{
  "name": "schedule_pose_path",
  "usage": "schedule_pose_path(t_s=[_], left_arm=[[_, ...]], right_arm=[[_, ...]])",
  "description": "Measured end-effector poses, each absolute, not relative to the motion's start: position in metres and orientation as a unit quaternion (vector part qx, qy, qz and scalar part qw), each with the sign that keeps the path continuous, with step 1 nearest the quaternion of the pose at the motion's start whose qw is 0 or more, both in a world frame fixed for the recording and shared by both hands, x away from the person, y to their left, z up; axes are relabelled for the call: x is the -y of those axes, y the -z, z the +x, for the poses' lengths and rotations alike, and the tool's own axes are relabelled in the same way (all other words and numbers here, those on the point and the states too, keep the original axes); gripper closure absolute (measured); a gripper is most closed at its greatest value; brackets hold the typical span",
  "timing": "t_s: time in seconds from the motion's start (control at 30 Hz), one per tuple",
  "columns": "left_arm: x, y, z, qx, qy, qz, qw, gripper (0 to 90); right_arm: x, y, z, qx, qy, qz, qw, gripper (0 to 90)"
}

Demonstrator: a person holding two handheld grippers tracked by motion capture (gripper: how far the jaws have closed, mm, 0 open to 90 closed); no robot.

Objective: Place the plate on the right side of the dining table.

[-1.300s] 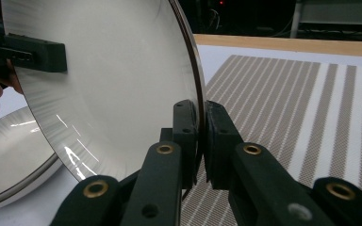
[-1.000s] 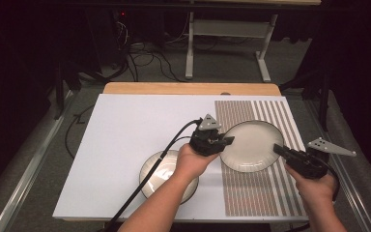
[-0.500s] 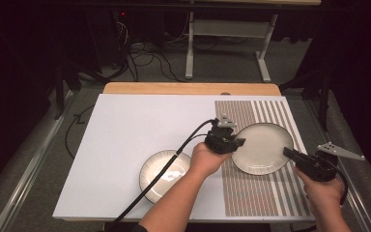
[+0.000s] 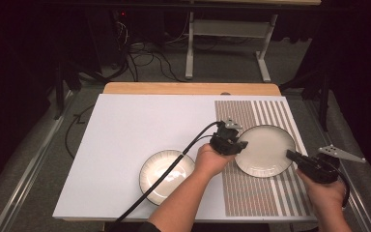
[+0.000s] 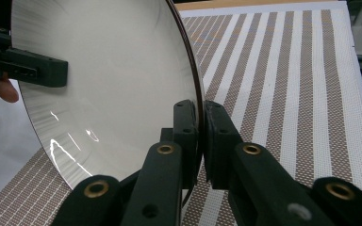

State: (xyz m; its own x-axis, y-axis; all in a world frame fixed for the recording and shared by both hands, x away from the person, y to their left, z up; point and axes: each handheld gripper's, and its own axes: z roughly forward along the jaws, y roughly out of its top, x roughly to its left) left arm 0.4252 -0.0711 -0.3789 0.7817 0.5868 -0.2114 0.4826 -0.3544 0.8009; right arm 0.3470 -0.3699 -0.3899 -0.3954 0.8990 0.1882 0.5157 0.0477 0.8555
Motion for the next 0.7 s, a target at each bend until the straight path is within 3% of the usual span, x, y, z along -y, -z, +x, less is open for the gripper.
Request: schedule_pose_path(t_s=[0.43,0.53,0.7], left_arm=[[0.085,0.379,0.432,-0.333,-0.085,0.826,0.448,69.1],[0.081,0.377,0.431,-0.332,-0.091,0.823,0.452,60.0],[0.052,0.365,0.428,-0.340,-0.115,0.798,0.484,52.2]], right_arm=[[0.375,0.395,0.350,-0.688,-0.462,0.523,0.201,86.7],[0.374,0.394,0.349,-0.689,-0.460,0.521,0.206,86.5],[0.374,0.395,0.350,-0.689,-0.452,0.527,0.209,85.9]])
